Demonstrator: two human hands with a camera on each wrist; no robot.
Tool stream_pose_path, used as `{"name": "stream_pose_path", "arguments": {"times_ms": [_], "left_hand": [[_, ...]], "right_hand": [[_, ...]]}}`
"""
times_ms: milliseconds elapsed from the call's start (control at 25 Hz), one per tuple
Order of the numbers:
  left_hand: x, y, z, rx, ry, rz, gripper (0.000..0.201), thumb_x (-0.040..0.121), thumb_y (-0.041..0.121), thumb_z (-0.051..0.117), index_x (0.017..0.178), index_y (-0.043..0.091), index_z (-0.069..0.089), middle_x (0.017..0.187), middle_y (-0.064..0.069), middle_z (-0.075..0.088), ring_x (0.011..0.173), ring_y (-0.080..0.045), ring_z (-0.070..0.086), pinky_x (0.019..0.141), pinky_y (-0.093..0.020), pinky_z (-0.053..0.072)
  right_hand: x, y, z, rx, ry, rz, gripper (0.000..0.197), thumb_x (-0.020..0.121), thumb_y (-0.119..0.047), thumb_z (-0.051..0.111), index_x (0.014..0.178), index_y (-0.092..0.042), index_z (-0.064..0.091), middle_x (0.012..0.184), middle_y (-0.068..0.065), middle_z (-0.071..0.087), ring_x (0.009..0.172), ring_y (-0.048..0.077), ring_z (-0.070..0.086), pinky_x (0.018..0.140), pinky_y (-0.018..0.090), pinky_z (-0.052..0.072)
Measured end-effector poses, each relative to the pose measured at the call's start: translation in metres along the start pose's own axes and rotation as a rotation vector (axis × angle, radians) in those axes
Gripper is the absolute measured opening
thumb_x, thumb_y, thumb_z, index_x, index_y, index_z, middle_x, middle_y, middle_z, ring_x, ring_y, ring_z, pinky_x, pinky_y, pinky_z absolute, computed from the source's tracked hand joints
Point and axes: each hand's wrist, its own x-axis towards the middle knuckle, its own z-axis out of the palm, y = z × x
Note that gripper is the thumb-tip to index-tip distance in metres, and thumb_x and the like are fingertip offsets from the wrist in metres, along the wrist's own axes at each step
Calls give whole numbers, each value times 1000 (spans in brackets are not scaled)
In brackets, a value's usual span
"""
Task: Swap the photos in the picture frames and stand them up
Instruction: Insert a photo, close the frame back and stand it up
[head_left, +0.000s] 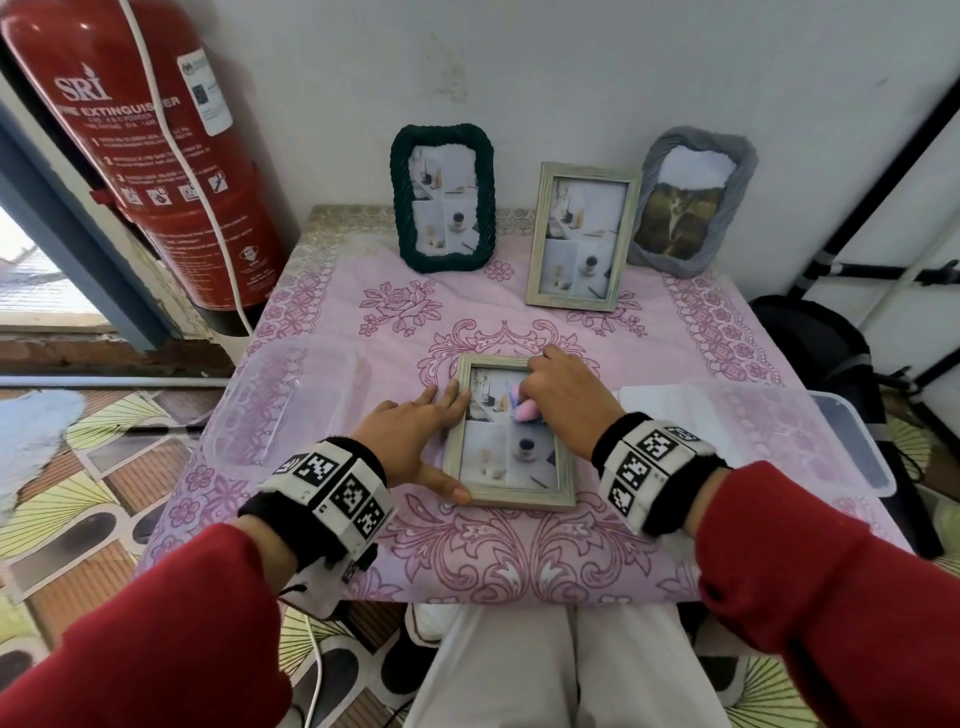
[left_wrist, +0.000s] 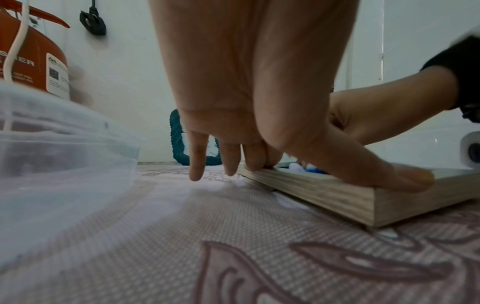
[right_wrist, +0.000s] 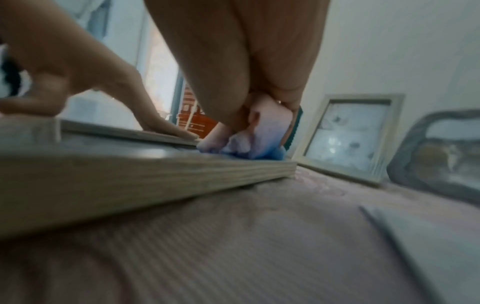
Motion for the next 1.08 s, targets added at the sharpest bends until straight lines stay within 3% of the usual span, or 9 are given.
{"name": "stream_pose_path", "arguments": {"times_ms": [200,360,600,720,880,1080], "left_hand": [[0,2,0,-17,9,-9,117,63,62,72,150,22,5,159,1,-3,147,-18,0,115,-41,21],[-1,4,-1,4,10,-23,117,63,61,72,150,21,6,159,1,-2,147,-18,0,115,-41,20],[-4,5,-3,10,-11,-35,116,65,60,72,150,22,2,159,2,-3,147,-18,0,115,-43,18],[-3,3,-4,-15,-23,-33,117,65,59,72,150,24,1,159,3,-4,147,-18,-1,116,-44,18],[-4,0,-1,-70,-19,-17,117,65,58,73,150,24,0,158,3,-6,147,-17,-1,116,-44,19],[-5,-1,1,-102,-3,2,116,66,54,74,150,22,0,158,2,-7,146,-18,0,116,-43,20]], "right_hand": [[16,-13,-1,243,4,29,19,85,-9,55,99,-1,64,107,15,58,105,30,47,83,35,34],[0,-23,-1,339,-32,-96,21,74,0,61,93,-5,69,100,11,58,99,27,48,85,38,39],[-37,-31,6,226,-68,-287,28,92,-23,46,111,-13,64,109,5,57,108,22,43,88,33,34],[-52,-15,7,154,-57,-305,29,93,-19,41,114,-17,60,110,2,57,106,23,44,85,33,32],[-45,-2,10,85,-36,-271,32,92,-11,43,115,-23,61,111,-3,60,104,20,44,86,32,37],[-9,5,4,90,-7,-133,28,92,-11,44,111,-14,64,107,4,61,103,24,47,85,33,35]]}}
